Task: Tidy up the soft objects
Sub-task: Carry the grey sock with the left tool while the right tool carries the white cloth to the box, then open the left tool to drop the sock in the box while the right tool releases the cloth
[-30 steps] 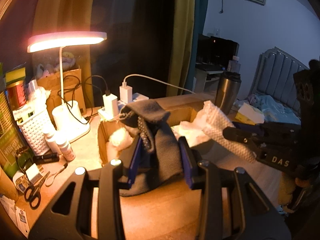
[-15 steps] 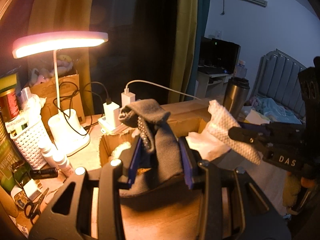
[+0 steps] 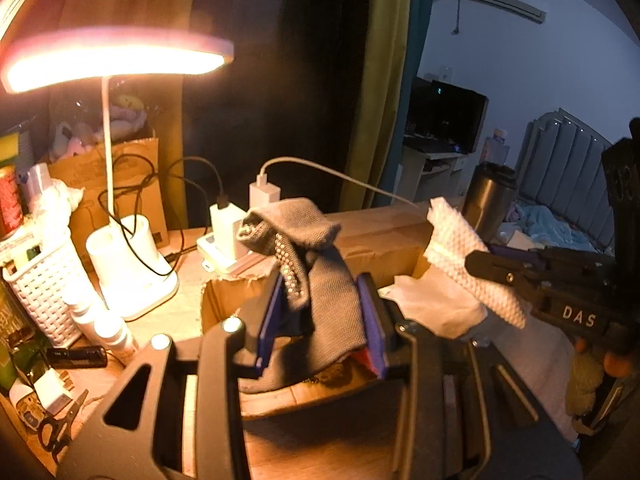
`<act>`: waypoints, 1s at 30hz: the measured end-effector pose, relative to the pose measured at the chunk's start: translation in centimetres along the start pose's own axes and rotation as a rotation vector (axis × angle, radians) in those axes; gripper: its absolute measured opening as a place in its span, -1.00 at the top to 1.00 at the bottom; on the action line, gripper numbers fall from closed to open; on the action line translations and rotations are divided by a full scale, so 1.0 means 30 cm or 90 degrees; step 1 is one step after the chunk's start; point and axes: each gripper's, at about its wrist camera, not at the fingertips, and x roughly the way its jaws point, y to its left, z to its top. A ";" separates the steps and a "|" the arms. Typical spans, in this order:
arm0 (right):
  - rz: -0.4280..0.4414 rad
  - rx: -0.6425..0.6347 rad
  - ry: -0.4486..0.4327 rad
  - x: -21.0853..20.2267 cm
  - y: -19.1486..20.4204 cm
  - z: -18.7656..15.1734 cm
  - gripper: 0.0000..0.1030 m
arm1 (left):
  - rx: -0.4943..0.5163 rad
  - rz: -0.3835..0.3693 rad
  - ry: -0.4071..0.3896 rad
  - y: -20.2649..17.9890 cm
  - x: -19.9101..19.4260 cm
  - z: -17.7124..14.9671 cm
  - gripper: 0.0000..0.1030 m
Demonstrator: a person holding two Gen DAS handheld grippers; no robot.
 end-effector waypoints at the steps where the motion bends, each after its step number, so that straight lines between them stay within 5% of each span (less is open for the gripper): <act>1: 0.000 0.001 0.003 0.009 -0.002 -0.001 0.62 | 0.000 0.001 0.004 0.002 0.010 -0.003 0.26; 21: 0.016 0.025 0.082 0.256 -0.051 -0.061 0.62 | -0.009 0.019 0.113 0.050 0.225 -0.078 0.25; 30: -0.001 0.016 0.110 0.327 -0.050 -0.102 0.62 | -0.002 0.021 0.125 0.055 0.259 -0.101 0.25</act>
